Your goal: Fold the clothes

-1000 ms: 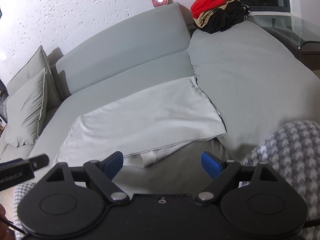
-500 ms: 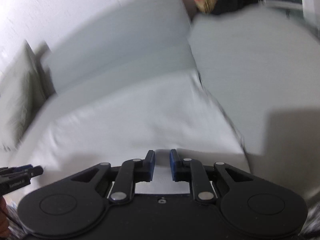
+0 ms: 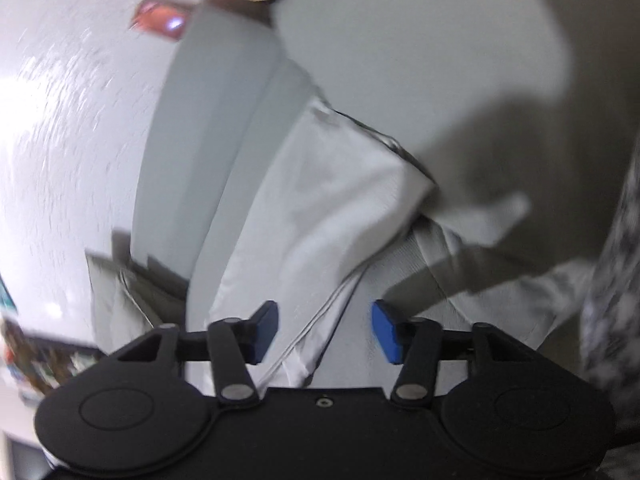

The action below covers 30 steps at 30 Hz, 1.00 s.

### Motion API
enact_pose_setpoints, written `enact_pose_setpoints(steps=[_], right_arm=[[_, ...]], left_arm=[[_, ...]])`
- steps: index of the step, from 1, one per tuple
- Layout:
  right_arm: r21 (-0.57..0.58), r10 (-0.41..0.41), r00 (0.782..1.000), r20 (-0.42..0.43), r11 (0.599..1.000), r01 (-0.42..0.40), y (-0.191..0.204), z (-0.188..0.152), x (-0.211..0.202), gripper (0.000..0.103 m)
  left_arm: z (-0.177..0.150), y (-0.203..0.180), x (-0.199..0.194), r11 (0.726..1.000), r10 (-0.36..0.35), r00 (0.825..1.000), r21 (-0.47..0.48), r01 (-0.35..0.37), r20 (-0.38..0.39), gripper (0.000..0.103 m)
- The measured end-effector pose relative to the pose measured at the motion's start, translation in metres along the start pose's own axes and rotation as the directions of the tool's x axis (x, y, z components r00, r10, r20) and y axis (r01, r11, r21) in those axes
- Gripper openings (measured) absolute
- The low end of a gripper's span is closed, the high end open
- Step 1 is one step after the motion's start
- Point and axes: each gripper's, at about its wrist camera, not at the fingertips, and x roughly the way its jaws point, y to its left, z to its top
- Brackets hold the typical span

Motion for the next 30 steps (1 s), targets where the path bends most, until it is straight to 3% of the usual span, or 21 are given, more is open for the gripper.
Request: enact_pose_setpoints(steps=[5,10,14,19,22,25,26,29,30], right_arm=[[0.129,0.069,0.995,0.074,0.989,-0.078,-0.012,0.004,0.019,0.041],[0.121,0.090,0.979,0.183,0.986,-0.113,-0.017,0.009,0.028,0.042],[0.091,0.054,0.961,0.270,0.992,-0.082,-0.016,0.019,0.031,0.042],[0.100,0.001,0.960,0.279,0.995,-0.030,-0.012,0.032,0.038,0.042],[0.001,-0.040,0.961,0.273,0.999,0.041,-0.002,0.028,0.035,0.012],[-0.108,-0.075,0.958,0.276,0.988,0.108,0.008,0.024,0.033,0.016],[-0.088,-0.095,0.959,0.267,0.989,0.123,0.005,0.028,0.035,0.032],[-0.013,-0.056,0.965,0.257,0.998,0.061,-0.007,0.037,0.037,0.036],[-0.005,-0.056,0.965,0.258,0.998,0.059,-0.007,0.037,0.037,0.036]], left_arm=[[-0.001,0.001,0.005,1.000,0.005,1.000,0.004,-0.005,-0.009,0.058],[0.000,0.010,0.011,0.999,0.006,0.999,-0.040,-0.008,-0.036,0.058],[0.001,0.021,0.014,0.996,-0.005,0.998,-0.087,0.000,-0.057,0.058],[0.005,0.031,0.019,0.993,0.000,0.996,-0.120,-0.011,-0.091,0.058],[0.010,0.035,0.010,0.995,0.016,0.997,-0.097,-0.023,-0.070,0.060],[0.016,0.041,0.008,0.996,0.058,0.996,-0.064,-0.062,-0.064,0.062],[0.019,0.043,0.010,0.995,0.073,0.995,-0.056,-0.077,-0.073,0.060],[0.030,0.048,0.019,0.994,0.112,0.992,-0.004,-0.112,-0.061,0.053],[0.033,0.049,0.021,0.992,0.124,0.991,0.018,-0.123,-0.050,0.039]])
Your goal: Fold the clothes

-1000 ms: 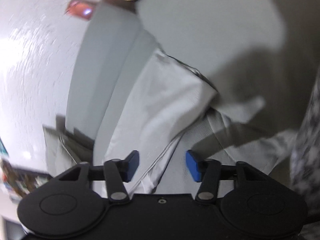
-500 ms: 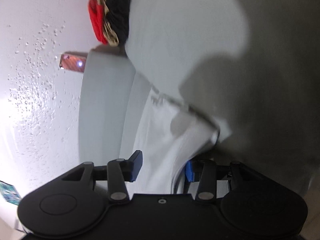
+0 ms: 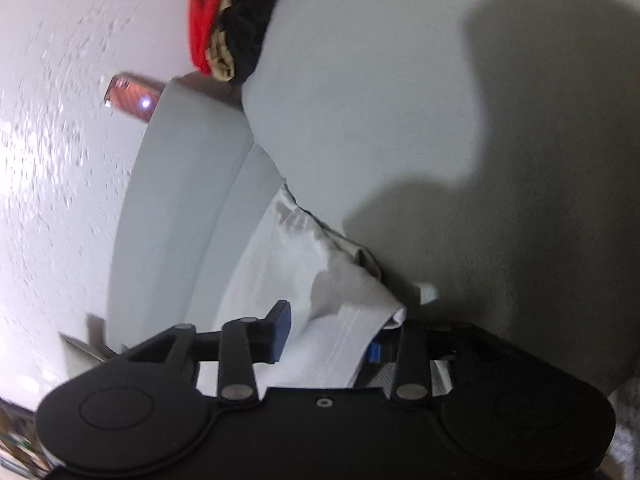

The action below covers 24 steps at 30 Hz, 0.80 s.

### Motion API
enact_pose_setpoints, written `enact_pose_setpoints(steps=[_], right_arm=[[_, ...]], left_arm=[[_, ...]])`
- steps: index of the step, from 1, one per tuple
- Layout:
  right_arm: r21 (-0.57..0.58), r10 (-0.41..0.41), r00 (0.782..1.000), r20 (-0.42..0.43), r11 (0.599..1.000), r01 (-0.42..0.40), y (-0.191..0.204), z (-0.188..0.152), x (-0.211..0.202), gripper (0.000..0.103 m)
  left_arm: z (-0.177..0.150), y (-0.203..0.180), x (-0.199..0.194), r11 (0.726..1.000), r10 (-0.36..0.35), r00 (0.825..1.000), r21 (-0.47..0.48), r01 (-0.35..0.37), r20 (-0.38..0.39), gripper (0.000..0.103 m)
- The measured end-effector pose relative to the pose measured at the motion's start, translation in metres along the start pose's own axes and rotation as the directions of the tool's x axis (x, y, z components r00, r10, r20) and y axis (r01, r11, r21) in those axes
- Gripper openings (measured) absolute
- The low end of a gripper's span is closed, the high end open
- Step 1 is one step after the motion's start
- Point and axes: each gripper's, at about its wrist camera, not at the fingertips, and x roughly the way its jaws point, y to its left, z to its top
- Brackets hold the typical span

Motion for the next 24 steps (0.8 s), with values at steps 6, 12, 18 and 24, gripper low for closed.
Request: enact_pose_setpoints(steps=[6,12,18,24], right_arm=[[-0.064,-0.065,0.997,0.039,0.996,0.067,0.005,-0.004,0.006,0.013],[-0.134,-0.136,0.990,0.049,0.981,0.141,0.018,-0.005,0.011,0.007],[-0.330,-0.206,0.970,0.132,0.913,0.238,0.060,-0.015,0.013,0.004],[-0.483,-0.244,0.949,0.201,0.818,0.313,0.102,-0.025,0.016,0.004]], left_arm=[[0.008,-0.001,0.050,0.990,0.047,0.973,0.141,-0.015,-0.228,0.027],[-0.001,-0.008,0.045,0.980,0.095,0.978,0.193,-0.059,-0.188,0.029],[0.000,-0.010,0.043,0.978,0.101,0.982,0.198,-0.068,-0.159,0.029],[-0.001,-0.007,0.041,0.982,0.084,0.985,0.181,-0.057,-0.148,0.029]])
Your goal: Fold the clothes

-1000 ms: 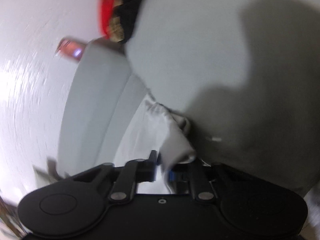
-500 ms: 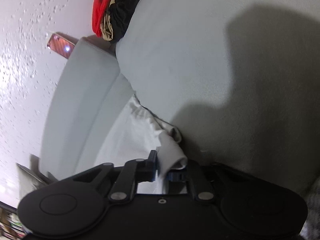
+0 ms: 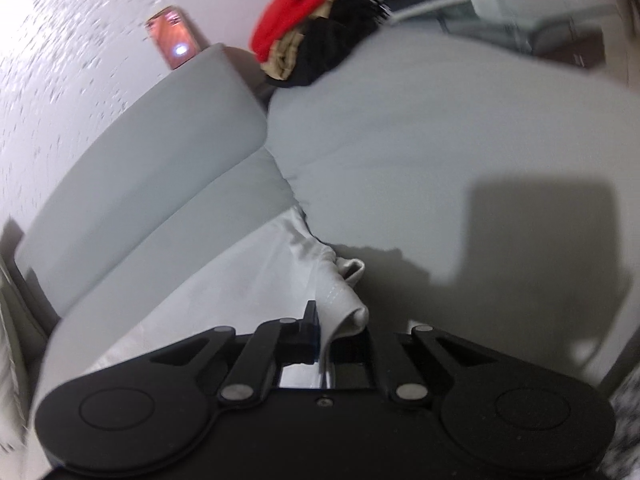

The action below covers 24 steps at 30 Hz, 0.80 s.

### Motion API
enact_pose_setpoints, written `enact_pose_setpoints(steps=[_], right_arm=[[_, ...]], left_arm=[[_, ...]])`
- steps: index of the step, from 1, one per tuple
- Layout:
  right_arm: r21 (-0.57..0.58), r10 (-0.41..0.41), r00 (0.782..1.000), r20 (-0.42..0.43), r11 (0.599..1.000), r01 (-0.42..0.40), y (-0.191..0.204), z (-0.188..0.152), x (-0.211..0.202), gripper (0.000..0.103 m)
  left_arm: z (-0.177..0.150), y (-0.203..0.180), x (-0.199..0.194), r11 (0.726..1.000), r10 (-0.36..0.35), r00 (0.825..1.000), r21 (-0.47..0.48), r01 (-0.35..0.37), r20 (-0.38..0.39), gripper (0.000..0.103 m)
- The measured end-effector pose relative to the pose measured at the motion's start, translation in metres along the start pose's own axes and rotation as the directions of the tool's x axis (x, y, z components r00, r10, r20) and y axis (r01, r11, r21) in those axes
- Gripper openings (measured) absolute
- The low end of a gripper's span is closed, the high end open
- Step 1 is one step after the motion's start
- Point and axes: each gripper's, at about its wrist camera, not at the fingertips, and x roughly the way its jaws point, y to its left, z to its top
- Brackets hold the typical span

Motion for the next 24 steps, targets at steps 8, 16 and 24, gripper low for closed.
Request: enact_pose_setpoints(steps=[8,16,24], right_arm=[[-0.302,0.035,0.997,0.074,0.953,-0.012,0.082,0.002,-0.021,0.004],[-0.543,0.238,0.970,0.047,0.822,-0.175,0.192,-0.037,-0.046,0.004],[-0.691,0.236,0.951,-0.202,0.654,-0.309,0.259,-0.128,-0.025,0.004]], left_arm=[[-0.007,0.018,-0.020,0.988,-0.112,0.986,-0.089,0.123,0.121,0.051],[-0.026,0.058,-0.048,0.935,-0.016,0.949,-0.331,0.125,0.315,0.060],[-0.034,0.098,-0.034,0.805,-0.048,0.955,-0.555,0.210,0.292,0.057]])
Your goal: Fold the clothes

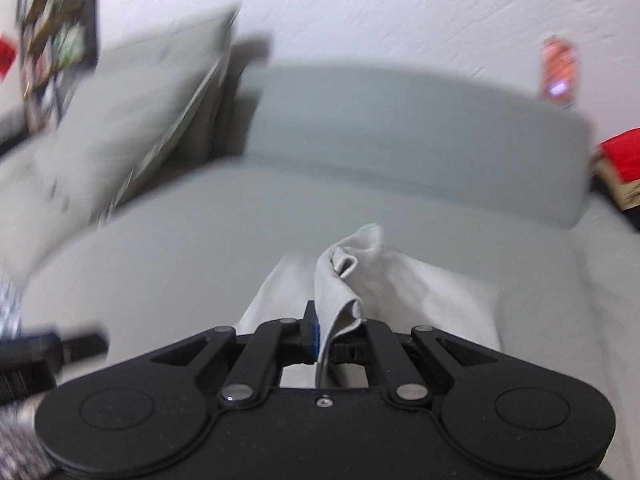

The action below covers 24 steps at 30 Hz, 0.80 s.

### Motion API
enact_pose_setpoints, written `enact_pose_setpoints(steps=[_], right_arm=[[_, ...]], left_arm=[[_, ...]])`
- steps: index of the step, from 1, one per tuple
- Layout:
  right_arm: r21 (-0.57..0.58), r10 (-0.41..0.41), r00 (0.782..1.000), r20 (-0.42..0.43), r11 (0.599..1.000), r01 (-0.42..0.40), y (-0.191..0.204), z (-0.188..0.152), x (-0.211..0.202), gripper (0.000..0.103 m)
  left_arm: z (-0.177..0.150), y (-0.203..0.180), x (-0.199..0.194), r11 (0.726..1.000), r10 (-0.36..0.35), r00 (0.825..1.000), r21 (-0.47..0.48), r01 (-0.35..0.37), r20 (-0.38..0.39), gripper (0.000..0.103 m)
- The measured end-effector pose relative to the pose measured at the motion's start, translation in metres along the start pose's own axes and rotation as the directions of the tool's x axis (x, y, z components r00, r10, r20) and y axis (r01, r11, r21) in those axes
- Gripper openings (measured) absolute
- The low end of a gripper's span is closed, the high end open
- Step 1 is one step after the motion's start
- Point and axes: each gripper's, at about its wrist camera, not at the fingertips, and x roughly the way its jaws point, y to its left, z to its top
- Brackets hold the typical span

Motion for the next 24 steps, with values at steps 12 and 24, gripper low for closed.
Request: enact_pose_setpoints(steps=[12,24], right_arm=[[0.089,0.090,0.996,0.011,0.992,-0.091,0.014,0.008,-0.035,0.004],[0.045,0.472,0.872,-0.126,0.881,-0.470,-0.006,-0.007,-0.046,0.037]], left_arm=[[0.004,0.012,0.006,0.996,-0.045,0.999,-0.075,0.044,-0.015,0.057],[0.001,0.018,0.003,0.995,-0.040,0.999,-0.093,0.039,-0.007,0.057]])
